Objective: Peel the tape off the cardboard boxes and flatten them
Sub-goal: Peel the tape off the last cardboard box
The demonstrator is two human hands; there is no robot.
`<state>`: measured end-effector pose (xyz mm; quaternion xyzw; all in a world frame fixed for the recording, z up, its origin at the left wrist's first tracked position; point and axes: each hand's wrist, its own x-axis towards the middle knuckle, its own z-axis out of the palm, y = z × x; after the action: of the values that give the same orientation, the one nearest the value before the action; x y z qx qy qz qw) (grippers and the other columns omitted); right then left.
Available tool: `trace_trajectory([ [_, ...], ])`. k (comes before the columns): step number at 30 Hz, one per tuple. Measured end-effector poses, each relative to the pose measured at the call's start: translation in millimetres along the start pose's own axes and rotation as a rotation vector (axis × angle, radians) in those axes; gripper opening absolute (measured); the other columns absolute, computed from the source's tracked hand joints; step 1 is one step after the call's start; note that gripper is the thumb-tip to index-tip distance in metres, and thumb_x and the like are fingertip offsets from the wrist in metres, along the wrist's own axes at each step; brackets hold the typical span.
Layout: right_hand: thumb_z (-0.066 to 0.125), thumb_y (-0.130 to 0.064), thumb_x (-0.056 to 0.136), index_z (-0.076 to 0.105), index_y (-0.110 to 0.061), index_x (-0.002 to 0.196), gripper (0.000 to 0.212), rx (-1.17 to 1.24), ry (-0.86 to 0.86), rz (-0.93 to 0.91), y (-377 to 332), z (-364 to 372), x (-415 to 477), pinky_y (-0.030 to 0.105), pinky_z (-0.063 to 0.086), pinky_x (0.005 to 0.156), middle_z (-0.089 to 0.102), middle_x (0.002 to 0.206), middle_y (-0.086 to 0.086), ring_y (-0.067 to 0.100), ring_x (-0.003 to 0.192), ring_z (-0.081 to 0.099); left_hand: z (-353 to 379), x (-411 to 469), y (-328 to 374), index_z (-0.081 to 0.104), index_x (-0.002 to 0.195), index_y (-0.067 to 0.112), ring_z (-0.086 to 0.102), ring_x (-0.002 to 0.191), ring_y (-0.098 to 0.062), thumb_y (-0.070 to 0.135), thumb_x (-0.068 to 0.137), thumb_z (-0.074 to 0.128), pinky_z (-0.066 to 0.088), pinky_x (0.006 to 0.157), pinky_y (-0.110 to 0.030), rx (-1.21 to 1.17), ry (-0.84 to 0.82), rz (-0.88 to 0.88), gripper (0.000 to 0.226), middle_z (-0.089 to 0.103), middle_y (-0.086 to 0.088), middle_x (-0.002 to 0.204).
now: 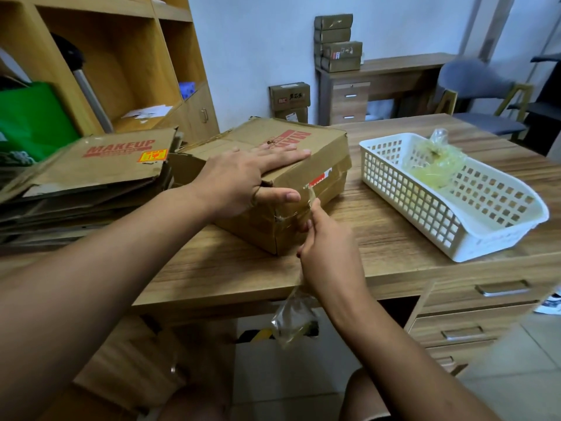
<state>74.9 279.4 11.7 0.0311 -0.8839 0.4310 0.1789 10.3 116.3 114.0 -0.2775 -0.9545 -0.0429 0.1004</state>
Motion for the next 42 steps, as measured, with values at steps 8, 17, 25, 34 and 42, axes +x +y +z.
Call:
trace_trajectory([
  [8, 0.04, -0.012, 0.102, 0.04, -0.024, 0.154, 0.053, 0.042, -0.047, -0.013, -9.5, -2.3, -15.6, 0.041, 0.058, 0.079, 0.069, 0.103, -0.007, 0.018, 0.087, 0.07, 1.6, 1.0, 0.0, 0.019, 0.147, 0.063, 0.025, 0.148, -0.009, 0.09, 0.07, 0.025, 0.03, 0.111, -0.041, -0.017, 0.007, -0.007, 0.081, 0.026, 0.027, 0.158],
  [17, 0.041, -0.008, 0.1, 0.041, -0.028, 0.151, 0.056, 0.008, -0.153, -0.085, -27.4, -13.8, -52.0, 0.035, 0.054, 0.083, 0.065, 0.104, -0.013, 0.011, 0.093, 0.063, 0.2, -0.6, 6.2, 0.021, 0.149, 0.059, 0.025, 0.148, -0.012, 0.084, 0.076, 0.034, 0.029, 0.109, -0.039, 0.001, -0.006, -0.035, 0.078, 0.026, 0.025, 0.159],
  [25, 0.041, -0.024, 0.095, 0.062, -0.027, 0.12, 0.033, -0.031, -0.165, -0.212, -29.2, -23.6, -69.4, 0.035, 0.052, 0.082, 0.064, 0.1, -0.011, 0.012, 0.094, 0.061, 1.8, 2.9, 7.5, 0.019, 0.15, 0.06, 0.024, 0.149, -0.013, 0.087, 0.076, 0.033, 0.029, 0.109, -0.042, -0.002, -0.017, -0.072, 0.08, 0.024, 0.023, 0.161],
  [34, 0.05, -0.025, 0.104, 0.068, -0.016, 0.111, 0.022, 0.158, 0.006, 0.055, 4.5, -50.4, -18.3, 0.01, 0.032, 0.08, 0.062, 0.139, -0.001, 0.014, 0.127, 0.056, -4.0, 4.9, 13.8, 0.013, 0.154, 0.052, 0.017, 0.152, -0.016, 0.096, 0.063, 0.02, 0.026, 0.117, -0.049, 0.03, -0.093, -0.122, 0.102, 0.018, 0.017, 0.164],
  [42, 0.049, -0.04, 0.09, 0.037, -0.033, 0.155, 0.066, 0.484, 0.137, 0.2, 18.9, -36.7, 4.5, 0.046, 0.046, 0.111, 0.06, 0.141, -0.004, 0.015, 0.128, 0.059, -23.5, -3.7, 23.5, 0.015, 0.154, 0.043, 0.032, 0.146, -0.021, 0.083, 0.076, 0.036, 0.027, 0.118, -0.046, -0.145, -0.154, -0.174, 0.091, 0.025, 0.006, 0.164],
])
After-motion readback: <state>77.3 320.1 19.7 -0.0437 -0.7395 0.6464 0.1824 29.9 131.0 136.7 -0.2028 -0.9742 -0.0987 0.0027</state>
